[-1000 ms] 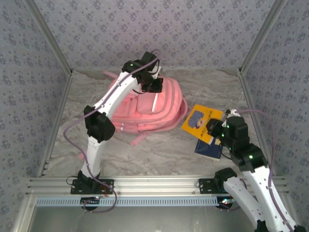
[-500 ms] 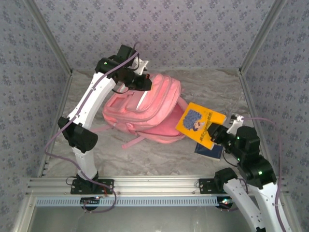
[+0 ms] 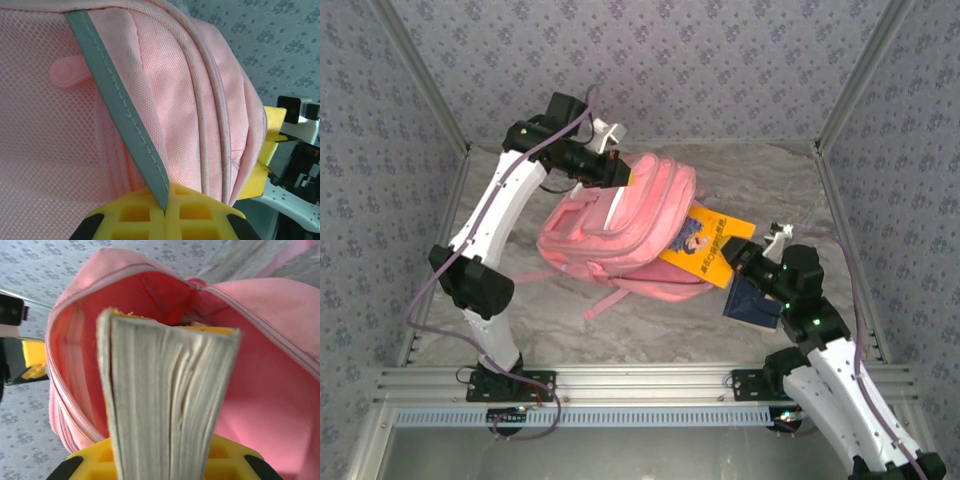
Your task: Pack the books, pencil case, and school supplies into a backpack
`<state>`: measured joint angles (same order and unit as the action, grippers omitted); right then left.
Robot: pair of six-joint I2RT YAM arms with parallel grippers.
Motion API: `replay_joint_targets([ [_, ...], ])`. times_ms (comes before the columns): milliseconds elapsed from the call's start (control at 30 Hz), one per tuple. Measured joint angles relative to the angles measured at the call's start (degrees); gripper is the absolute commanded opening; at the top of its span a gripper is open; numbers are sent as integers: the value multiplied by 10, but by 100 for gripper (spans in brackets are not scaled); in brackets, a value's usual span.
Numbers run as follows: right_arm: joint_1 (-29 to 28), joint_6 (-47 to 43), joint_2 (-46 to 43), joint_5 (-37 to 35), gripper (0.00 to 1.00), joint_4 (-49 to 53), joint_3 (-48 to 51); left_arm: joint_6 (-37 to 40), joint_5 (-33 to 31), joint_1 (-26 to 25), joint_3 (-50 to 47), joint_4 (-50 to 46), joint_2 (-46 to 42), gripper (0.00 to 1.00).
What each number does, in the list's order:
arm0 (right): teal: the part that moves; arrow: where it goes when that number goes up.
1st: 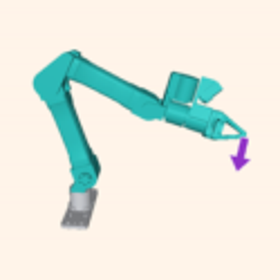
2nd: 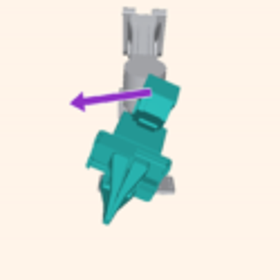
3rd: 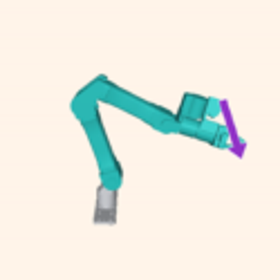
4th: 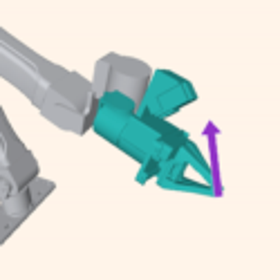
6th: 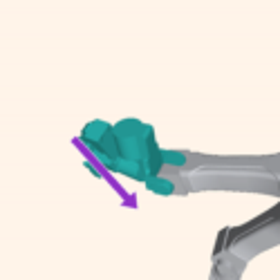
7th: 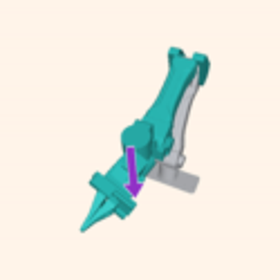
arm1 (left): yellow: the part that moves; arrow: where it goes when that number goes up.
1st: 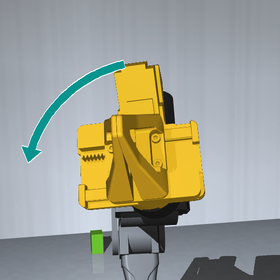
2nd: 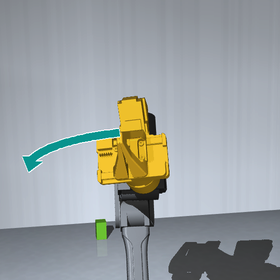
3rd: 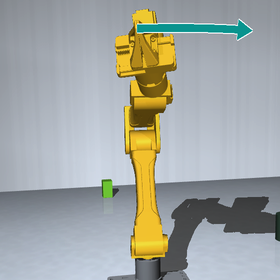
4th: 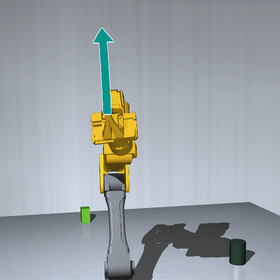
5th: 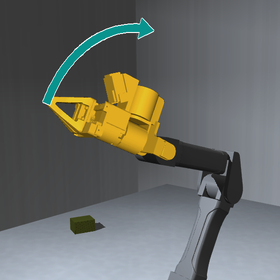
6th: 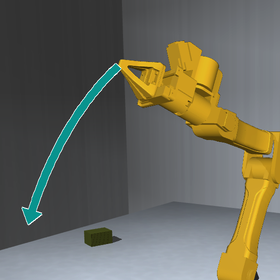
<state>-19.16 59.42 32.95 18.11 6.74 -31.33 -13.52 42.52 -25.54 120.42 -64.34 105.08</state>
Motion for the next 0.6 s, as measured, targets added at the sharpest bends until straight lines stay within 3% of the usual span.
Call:
replay_joint_targets([
  [167,-45,10,114,-14,0,-73,-29,0,31,5,-15,11,-8,0],
  [367,-123,-24,221,-99,0,-71,-84,-19,72,35,-41,37,-28,0],
  [600,-132,-37,338,-146,0,-113,-100,-36,99,41,-47,55,-33,0],
])
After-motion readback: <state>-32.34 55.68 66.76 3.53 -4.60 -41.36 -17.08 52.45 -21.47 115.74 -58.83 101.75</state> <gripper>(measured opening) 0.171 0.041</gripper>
